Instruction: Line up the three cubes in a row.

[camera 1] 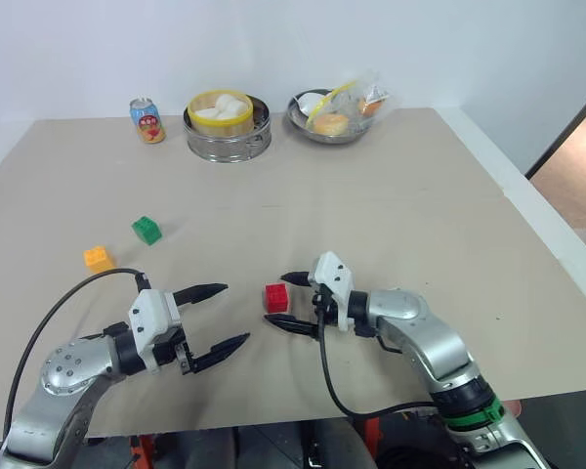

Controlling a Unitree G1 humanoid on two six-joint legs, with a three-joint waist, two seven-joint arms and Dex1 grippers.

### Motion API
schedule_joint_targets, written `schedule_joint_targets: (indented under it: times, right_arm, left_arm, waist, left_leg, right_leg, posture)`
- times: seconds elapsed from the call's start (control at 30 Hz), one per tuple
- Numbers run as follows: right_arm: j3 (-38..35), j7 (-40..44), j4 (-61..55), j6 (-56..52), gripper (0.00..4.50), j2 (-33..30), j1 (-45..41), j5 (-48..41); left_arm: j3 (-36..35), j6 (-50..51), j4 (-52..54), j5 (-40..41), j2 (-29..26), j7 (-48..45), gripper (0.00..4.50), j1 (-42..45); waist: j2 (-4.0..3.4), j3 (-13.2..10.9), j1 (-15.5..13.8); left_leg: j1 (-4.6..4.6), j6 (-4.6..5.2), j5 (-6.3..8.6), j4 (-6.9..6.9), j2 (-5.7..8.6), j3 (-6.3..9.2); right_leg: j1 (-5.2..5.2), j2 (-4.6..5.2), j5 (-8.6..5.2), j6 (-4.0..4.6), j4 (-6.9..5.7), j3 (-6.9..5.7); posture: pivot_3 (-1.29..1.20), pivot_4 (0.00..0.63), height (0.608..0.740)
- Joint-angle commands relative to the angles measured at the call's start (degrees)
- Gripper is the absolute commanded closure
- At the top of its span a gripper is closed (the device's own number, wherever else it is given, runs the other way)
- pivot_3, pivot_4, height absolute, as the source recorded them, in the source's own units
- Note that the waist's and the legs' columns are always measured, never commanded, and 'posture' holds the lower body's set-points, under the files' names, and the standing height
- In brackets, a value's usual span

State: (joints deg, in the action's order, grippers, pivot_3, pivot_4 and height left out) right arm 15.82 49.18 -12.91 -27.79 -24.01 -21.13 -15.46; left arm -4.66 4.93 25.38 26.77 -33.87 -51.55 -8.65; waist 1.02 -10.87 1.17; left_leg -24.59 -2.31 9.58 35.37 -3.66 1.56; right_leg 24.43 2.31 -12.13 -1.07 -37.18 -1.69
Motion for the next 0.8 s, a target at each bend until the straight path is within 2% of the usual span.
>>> schedule_joint_targets:
  times: [0.03, 0.13, 0.23, 0.47, 0.57, 0.8]
  right_arm:
    - [-4.3, 1.5, -4.4, -0.5, 0.01, -1.1, -1.8, -4.0]
    - [-6.4, 2.5, -5.2, -2.2, 0.01, -2.0, -4.3, -6.8]
    - [-6.6, 3.0, -5.5, -3.3, 0.01, -2.4, -6.7, -8.2]
    - [-4.5, 2.0, -3.9, 0.8, 0.01, -0.9, -9.5, -5.5]
    - [-3.6, 2.3, -3.2, 1.9, 0.01, -0.4, -10.2, -5.0]
    - [-2.0, 4.6, 1.5, 2.3, 0.01, 1.3, -12.7, -5.3]
  left_arm:
    - [-4.2, -1.2, -0.6, -0.8, 1.5, 4.5, 0.0, -0.3]
    - [-8.5, 0.6, -4.5, -1.2, 4.4, 12.3, 0.0, 2.4]
    - [-10.8, 2.3, -8.9, -5.2, 5.4, 20.1, 0.0, 6.6]
    - [-10.8, 11.4, -13.6, -12.2, 5.9, 33.6, 0.0, 16.6]
    - [-10.4, 14.7, -15.1, -12.5, 4.0, 32.9, 0.0, 19.4]
    - [-10.3, 18.0, -22.8, -10.2, -4.7, 21.8, 0.0, 24.6]
  waist:
    - [0.0, 0.0, 0.0]
    - [-0.01, 0.0, 0.0]
    - [0.01, 0.0, 0.0]
    - [0.07, 0.0, 0.0]
    - [0.09, 0.0, 0.0]
    - [0.09, 0.0, 0.1]
  left_leg:
    - [0.0, 0.0, 0.0, 0.0, 0.0, 0.0]
    - [0.03, 0.0, 0.0, 0.01, -0.01, 0.0]
    - [0.06, 0.02, -0.01, 0.02, 0.0, 0.09]
    - [0.0, 0.01, -0.01, 0.03, 0.01, 0.06]
    - [0.01, 0.01, -0.01, 0.02, 0.01, 0.07]
    - [0.05, 0.01, -0.01, 0.01, -0.02, 0.08]
  right_leg:
    - [0.0, 0.0, 0.0, 0.0, 0.0, 0.0]
    - [-0.02, -0.01, 0.01, 0.0, 0.0, -0.01]
    - [-0.05, -0.06, 0.06, 0.02, -0.01, -0.04]
    - [-0.06, -0.09, 0.09, -0.05, 0.0, 0.02]
    - [-0.06, -0.11, 0.16, -0.17, 0.0, 0.02]
    - [-0.04, -0.16, 0.1, 0.01, -0.01, 0.02]
  posture:
    - [0.0, 0.15, 0.74]
    - [0.0, 0.15, 0.74]
    - [0.0, 0.15, 0.74]
    - [0.0, 0.15, 0.74]
    - [0.0, 0.15, 0.74]
    - [0.0, 0.15, 0.74]
